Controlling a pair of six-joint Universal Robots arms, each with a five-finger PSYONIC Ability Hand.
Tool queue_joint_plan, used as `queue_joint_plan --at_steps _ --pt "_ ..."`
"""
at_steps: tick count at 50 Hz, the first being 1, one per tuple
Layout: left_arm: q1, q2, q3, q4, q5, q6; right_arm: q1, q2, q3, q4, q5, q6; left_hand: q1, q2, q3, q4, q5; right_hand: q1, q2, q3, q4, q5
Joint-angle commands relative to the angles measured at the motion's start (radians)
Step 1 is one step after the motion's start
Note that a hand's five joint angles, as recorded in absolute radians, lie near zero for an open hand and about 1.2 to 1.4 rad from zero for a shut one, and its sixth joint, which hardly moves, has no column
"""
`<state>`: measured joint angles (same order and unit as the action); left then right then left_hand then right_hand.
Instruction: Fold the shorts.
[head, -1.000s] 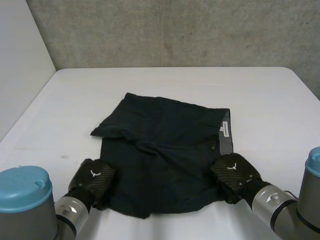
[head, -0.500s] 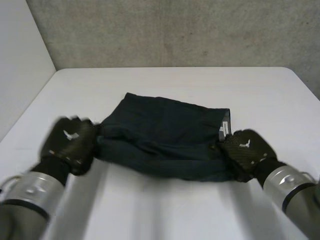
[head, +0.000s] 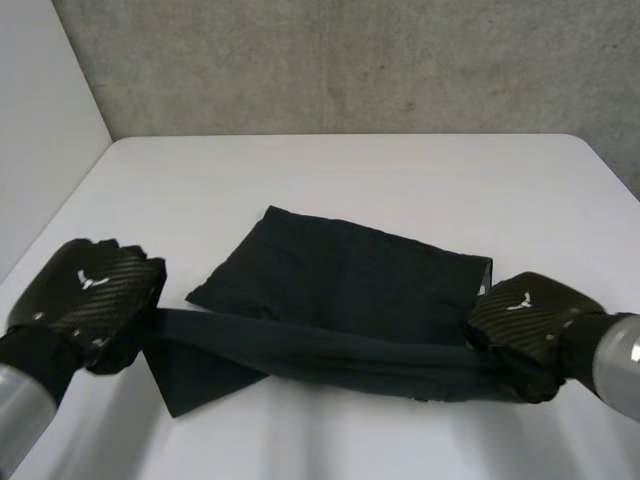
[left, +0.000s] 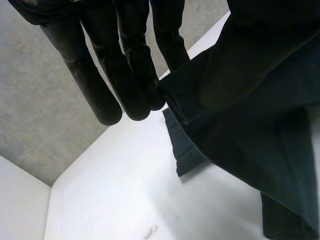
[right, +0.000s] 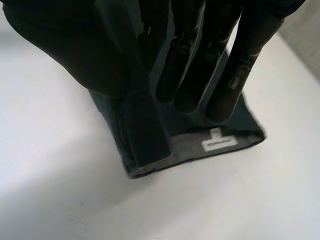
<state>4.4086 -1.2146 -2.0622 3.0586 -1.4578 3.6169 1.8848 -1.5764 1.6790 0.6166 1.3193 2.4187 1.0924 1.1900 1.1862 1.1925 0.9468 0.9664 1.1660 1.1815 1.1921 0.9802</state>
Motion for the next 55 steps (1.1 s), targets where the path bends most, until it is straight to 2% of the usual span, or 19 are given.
queue_joint_plan --at_steps 1,7,9,12,20,25,28,29,30,31,32,33,34,38,41,46,51,55 --pt "-0.024 -0.302 0.155 0.199 -0.013 -0.006 0.004 0.203 -0.094 -0.112 0.029 -0.001 0.304 0.206 0.21 0.204 0.275 0.43 0.23 0.215 0.204 0.242" --pt "-0.098 -0.58 0.425 0.226 -0.071 -0.003 0.008 0.318 -0.228 -0.185 0.122 0.0 0.304 0.206 0.21 0.204 0.275 0.43 0.23 0.215 0.204 0.242" --pt "-0.135 -0.693 0.557 0.226 -0.114 0.002 0.008 0.352 -0.286 -0.227 0.152 0.0 0.304 0.206 0.21 0.204 0.275 0.43 0.23 0.215 0.204 0.242" --pt "-0.173 -0.837 0.725 0.224 -0.165 0.002 0.008 0.415 -0.344 -0.309 0.162 -0.001 0.304 0.206 0.21 0.204 0.275 0.43 0.23 0.215 0.204 0.242" --pt "-0.195 -1.169 1.107 0.195 -0.222 0.006 0.01 0.594 -0.447 -0.532 0.17 -0.049 0.304 0.206 0.21 0.204 0.275 0.43 0.23 0.215 0.204 0.242" --pt "-0.204 -1.301 1.284 0.187 -0.268 0.009 0.008 0.687 -0.487 -0.626 0.166 -0.111 0.304 0.206 0.21 0.204 0.275 0.43 0.23 0.215 0.204 0.242" --pt "-0.221 -1.353 1.338 0.192 -0.266 0.009 0.008 0.743 -0.507 -0.69 0.161 -0.116 0.304 0.206 0.21 0.204 0.275 0.43 0.23 0.215 0.204 0.242" --pt "-0.225 -1.361 1.344 0.193 -0.266 0.008 0.008 0.754 -0.51 -0.712 0.161 -0.115 0.304 0.206 0.21 0.204 0.275 0.43 0.23 0.215 0.204 0.242" --pt "-0.229 -1.366 1.347 0.193 -0.266 0.005 0.008 0.762 -0.51 -0.735 0.161 -0.113 0.304 0.206 0.21 0.204 0.275 0.329 0.13 0.114 0.103 0.141" --pt "-0.235 -1.366 1.344 0.195 -0.265 0.0 0.008 0.768 -0.507 -0.785 0.166 -0.112 -0.204 -0.302 -0.298 -0.304 -0.233 -0.122 -0.322 -0.337 -0.348 -0.311" --pt "-0.238 -1.366 1.34 0.195 -0.266 0.0 0.007 0.766 -0.502 -0.81 0.167 -0.11 -0.602 -0.699 -0.696 -0.702 -0.631 -0.391 -0.591 -0.606 -0.617 -0.58" --pt "-0.241 -1.366 1.338 0.195 -0.269 0.002 0.005 0.763 -0.499 -0.831 0.172 -0.107 -0.905 -1.003 -0.999 -1.005 -0.934 -0.638 -0.838 -0.853 -0.864 -0.826" --pt "-0.245 -1.366 1.338 0.195 -0.266 0.0 0.002 0.759 -0.495 -0.848 0.175 -0.101 -0.918 -1.015 -1.012 -1.018 -0.947 -0.792 -0.991 -1.007 -1.018 -0.98" --pt "-0.284 -1.353 1.332 0.196 -0.277 -0.003 0.0 0.684 -0.455 -0.874 0.204 -0.023 -0.918 -1.015 -1.012 -1.018 -0.947 -0.792 -0.991 -1.007 -1.018 -0.98" --pt "-0.299 -1.306 1.289 0.177 -0.276 -0.007 -0.003 0.575 -0.388 -0.853 0.213 0.086 -0.918 -1.015 -1.012 -1.018 -0.947 -0.792 -0.991 -1.007 -1.018 -0.98" --pt "-0.296 -1.14 1.081 0.154 -0.263 -0.018 -0.001 0.428 -0.268 -0.724 0.204 0.236 -0.918 -1.015 -1.012 -1.018 -0.947 -0.792 -0.991 -1.007 -1.018 -0.98" --pt "-0.296 -0.946 0.817 0.158 -0.222 -0.087 -0.015 0.345 -0.115 -0.543 0.12 0.376 -0.914 -1.012 -1.008 -1.014 -0.943 -0.792 -0.991 -1.007 -1.018 -0.98" --pt "-0.287 -0.838 0.659 0.163 -0.202 -0.165 -0.058 0.305 0.023 -0.56 0.066 0.453 -0.911 -1.009 -1.005 -1.011 -0.94 -0.685 -0.885 -0.9 -0.911 -0.874"
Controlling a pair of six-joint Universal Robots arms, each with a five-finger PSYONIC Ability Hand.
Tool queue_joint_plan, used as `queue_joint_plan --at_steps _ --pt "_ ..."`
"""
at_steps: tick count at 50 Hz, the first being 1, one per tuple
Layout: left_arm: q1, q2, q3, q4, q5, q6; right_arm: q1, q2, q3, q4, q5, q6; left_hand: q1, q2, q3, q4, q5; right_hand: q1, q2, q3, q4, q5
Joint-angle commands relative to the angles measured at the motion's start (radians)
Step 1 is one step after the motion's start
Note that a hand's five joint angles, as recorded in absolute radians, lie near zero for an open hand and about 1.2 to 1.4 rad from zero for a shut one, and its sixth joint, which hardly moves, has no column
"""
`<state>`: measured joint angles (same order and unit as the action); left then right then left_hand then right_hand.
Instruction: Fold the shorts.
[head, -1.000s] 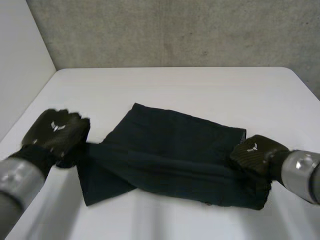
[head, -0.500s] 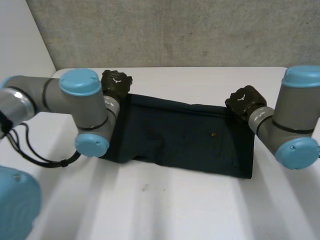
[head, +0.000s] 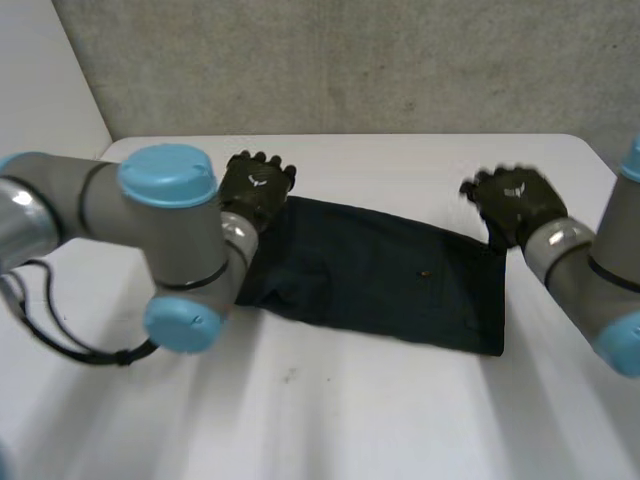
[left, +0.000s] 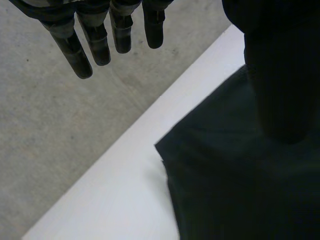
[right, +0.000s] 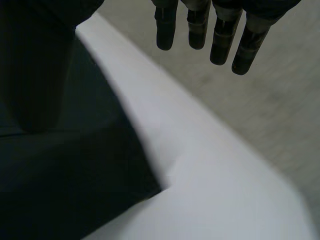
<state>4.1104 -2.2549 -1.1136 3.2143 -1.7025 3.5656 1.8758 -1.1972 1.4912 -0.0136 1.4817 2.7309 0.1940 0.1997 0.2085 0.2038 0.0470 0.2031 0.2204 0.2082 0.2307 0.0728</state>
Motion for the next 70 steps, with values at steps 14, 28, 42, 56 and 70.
queue_joint_plan --at_steps 14,28,42,56,70 --pt "0.044 0.359 -0.589 0.134 0.083 -0.208 -0.056 0.016 0.382 -0.213 -0.097 0.151 -0.01 -0.016 -0.024 -0.02 -0.037 0.627 0.609 0.622 0.599 0.582" --pt "0.054 0.414 -0.628 0.19 0.089 -0.206 -0.168 -0.07 0.343 -0.163 -0.052 -0.011 -0.007 -0.013 -0.021 -0.017 -0.034 1.193 1.176 1.188 1.166 1.149" --pt "0.085 0.46 -0.628 0.187 0.089 -0.211 -0.054 -0.114 0.112 -0.031 0.031 -0.445 -0.007 -0.013 -0.021 -0.017 -0.034 1.193 1.176 1.188 1.166 1.149" --pt "0.12 0.486 -0.623 0.191 0.086 -0.215 0.404 0.128 -0.032 -0.072 -0.267 -0.559 -0.013 -0.018 -0.027 -0.023 -0.04 1.193 1.176 1.188 1.166 1.149" --pt "0.111 0.471 -0.502 0.197 0.081 -0.215 0.266 -0.019 -0.071 -0.077 -0.235 -0.073 0.014 0.008 -0.001 0.004 -0.014 -0.029 -0.046 -0.034 -0.056 -0.073"
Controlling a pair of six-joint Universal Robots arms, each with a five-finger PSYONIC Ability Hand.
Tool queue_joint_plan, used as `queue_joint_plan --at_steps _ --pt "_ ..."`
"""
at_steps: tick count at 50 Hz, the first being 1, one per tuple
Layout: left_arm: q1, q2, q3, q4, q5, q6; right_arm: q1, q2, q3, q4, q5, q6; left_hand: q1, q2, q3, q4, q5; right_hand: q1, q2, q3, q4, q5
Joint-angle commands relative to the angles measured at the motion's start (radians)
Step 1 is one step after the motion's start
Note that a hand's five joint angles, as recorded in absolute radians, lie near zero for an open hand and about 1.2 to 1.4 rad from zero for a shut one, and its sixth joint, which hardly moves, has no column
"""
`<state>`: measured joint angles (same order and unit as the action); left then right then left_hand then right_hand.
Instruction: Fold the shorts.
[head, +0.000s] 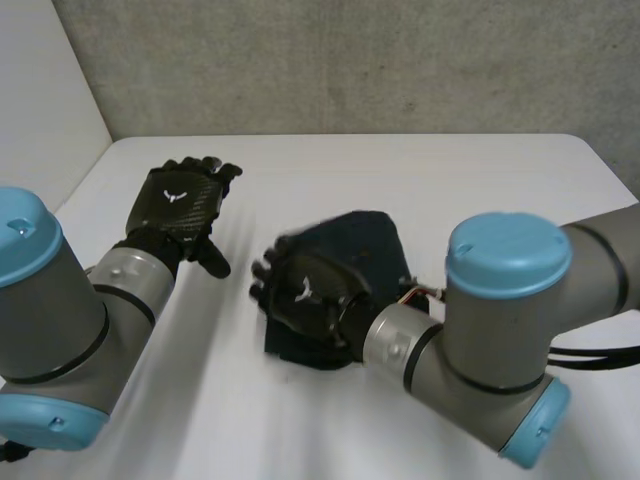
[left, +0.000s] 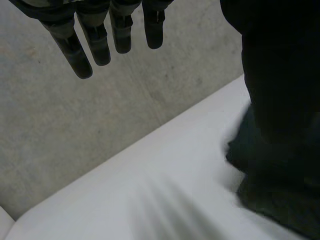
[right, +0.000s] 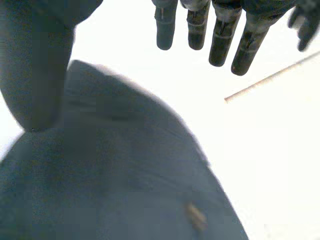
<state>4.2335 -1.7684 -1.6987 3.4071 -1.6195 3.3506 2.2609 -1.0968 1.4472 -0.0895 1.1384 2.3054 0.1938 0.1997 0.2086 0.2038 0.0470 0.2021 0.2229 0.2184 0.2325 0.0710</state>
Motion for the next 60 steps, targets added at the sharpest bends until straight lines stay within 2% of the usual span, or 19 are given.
queue_joint_plan --at_steps 1,2,6,7,11,15,18,25,29,37,40,41,45,46,51,54,60 --pt "-0.014 -0.02 0.099 0.003 -0.002 0.0 -0.132 -0.133 -0.028 0.001 0.124 0.403 0.014 0.008 -0.001 0.004 -0.014 -0.028 -0.048 -0.044 -0.058 -0.071" --pt "-0.015 -0.029 0.114 0.001 -0.002 0.0 -0.155 -0.15 -0.042 0.016 0.142 0.496 0.014 0.008 -0.001 0.004 -0.014 -0.028 -0.048 -0.044 -0.058 -0.071" --pt "-0.073 -0.12 0.195 -0.009 -0.003 -0.02 -0.17 -0.114 -0.068 0.094 0.158 0.61 0.014 0.008 -0.001 0.004 -0.014 -0.028 -0.048 -0.044 -0.058 -0.071" --pt "-0.119 -0.164 0.232 -0.017 -0.003 -0.028 -0.17 -0.094 -0.074 0.114 0.159 0.614 0.017 0.011 0.002 0.007 -0.011 -0.028 -0.048 -0.044 -0.058 -0.071" --pt "-0.182 -0.285 0.309 -0.084 -0.008 -0.034 -0.187 -0.003 -0.109 0.203 0.162 0.606 0.04 0.034 0.025 0.03 0.013 -0.028 -0.048 -0.044 -0.058 -0.071" --pt "-0.196 -0.422 0.389 -0.201 -0.025 -0.039 -0.21 0.09 -0.139 0.254 0.167 0.606 0.078 0.073 0.064 0.068 0.051 -0.028 -0.048 -0.044 -0.058 -0.071" --pt "-0.208 -0.512 0.436 -0.291 -0.068 -0.045 -0.212 0.152 -0.152 0.254 0.178 0.606 0.078 0.073 0.064 0.068 0.051 -0.028 -0.048 -0.044 -0.058 -0.071" --pt "-0.213 -0.577 0.49 -0.35 -0.132 -0.046 -0.218 0.212 -0.179 0.26 0.244 0.601 0.075 0.07 0.061 0.065 0.048 -0.028 -0.048 -0.044 -0.058 -0.071" --pt "-0.207 -0.537 0.494 -0.353 -0.128 -0.045 -0.216 0.193 -0.188 0.263 0.245 0.603 0.075 0.07 0.061 0.065 0.048 -0.028 -0.048 -0.044 -0.058 -0.071" --pt "-0.207 -0.287 0.484 -0.351 -0.091 -0.046 -0.218 -0.04 -0.194 0.211 0.268 0.634 0.052 0.046 0.037 0.042 0.024 -0.028 -0.048 -0.044 -0.058 -0.071" --pt "-0.198 -0.151 0.482 -0.348 -0.089 -0.048 -0.23 -0.147 -0.202 0.16 0.329 0.689 0.046 0.04 0.031 0.036 0.018 -0.028 -0.048 -0.044 -0.058 -0.071" --pt "-0.19 -0.117 0.484 -0.348 -0.089 -0.048 -0.239 -0.205 -0.205 0.148 0.377 0.712 0.046 0.04 0.031 0.036 0.018 -0.028 -0.048 -0.044 -0.058 -0.071" --pt "-0.103 0.047 0.49 -0.358 -0.091 -0.052 -0.274 -0.317 -0.226 0.177 0.478 0.718 0.043 0.037 0.028 0.033 0.016 -0.028 -0.048 -0.044 -0.058 -0.071" --pt "-0.058 0.096 0.49 -0.371 -0.089 -0.065 -0.284 -0.333 -0.228 0.194 0.489 0.713 0.043 0.037 0.028 0.033 0.015 -0.028 -0.048 -0.044 -0.058 -0.071" --pt "0.034 0.171 0.498 -0.506 -0.083 -0.108 -0.327 -0.356 -0.254 0.313 0.497 0.686 0.032 0.026 0.017 0.022 0.004 -0.028 -0.048 -0.044 -0.058 -0.071" --pt "0.055 0.182 0.502 -0.594 -0.06 -0.134 -0.333 -0.359 -0.266 0.359 0.5 0.684 0.031 0.026 0.017 0.021 0.004 -0.028 -0.048 -0.044 -0.058 -0.071" --pt "0.063 0.182 0.505 -0.605 -0.042 -0.18 -0.336 -0.357 -0.255 0.37 0.503 0.684 0.023 0.017 0.008 0.013 -0.005 -0.028 -0.048 -0.044 -0.058 -0.071"
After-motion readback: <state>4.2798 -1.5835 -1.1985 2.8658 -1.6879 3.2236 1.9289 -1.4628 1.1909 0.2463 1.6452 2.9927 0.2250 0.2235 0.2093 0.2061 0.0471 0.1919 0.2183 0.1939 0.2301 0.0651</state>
